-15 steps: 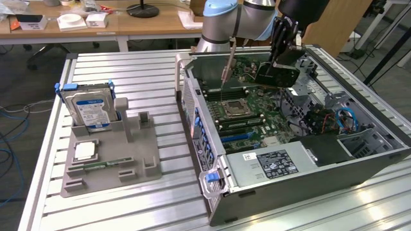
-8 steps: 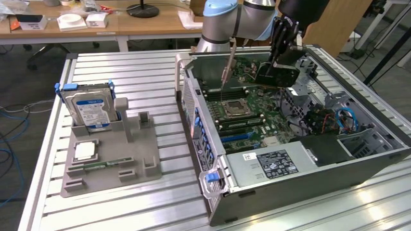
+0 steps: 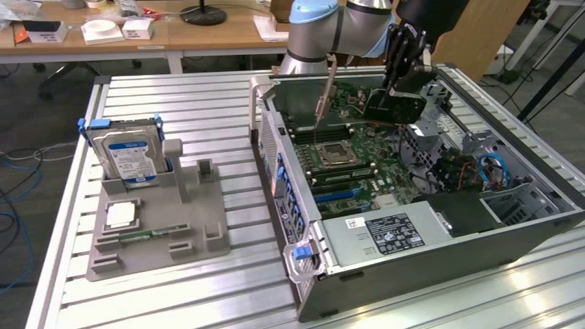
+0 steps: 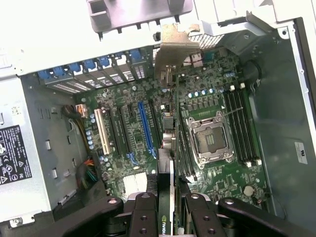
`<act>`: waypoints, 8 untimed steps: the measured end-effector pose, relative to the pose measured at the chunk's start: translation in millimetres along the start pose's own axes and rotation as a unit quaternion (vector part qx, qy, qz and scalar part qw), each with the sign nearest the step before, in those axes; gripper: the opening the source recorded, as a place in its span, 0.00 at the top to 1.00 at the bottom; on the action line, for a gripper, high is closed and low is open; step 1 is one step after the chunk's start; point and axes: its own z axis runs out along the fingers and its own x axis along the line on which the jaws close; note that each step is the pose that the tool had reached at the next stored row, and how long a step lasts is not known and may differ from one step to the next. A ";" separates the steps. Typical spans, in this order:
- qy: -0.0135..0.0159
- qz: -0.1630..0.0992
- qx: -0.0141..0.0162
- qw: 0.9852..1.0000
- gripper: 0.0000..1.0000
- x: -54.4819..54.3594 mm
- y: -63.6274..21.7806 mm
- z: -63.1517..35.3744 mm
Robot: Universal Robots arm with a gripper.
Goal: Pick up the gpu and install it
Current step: 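Insert the gpu into the slot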
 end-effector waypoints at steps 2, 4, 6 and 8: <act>0.000 -0.003 0.000 1.000 0.74 0.0 0.0 0.0; 0.000 -0.005 0.000 1.000 0.74 0.0 0.0 0.0; 0.000 -0.008 0.000 1.000 0.74 0.0 0.0 0.0; 0.001 -0.010 0.000 1.000 0.74 0.0 -0.1 0.0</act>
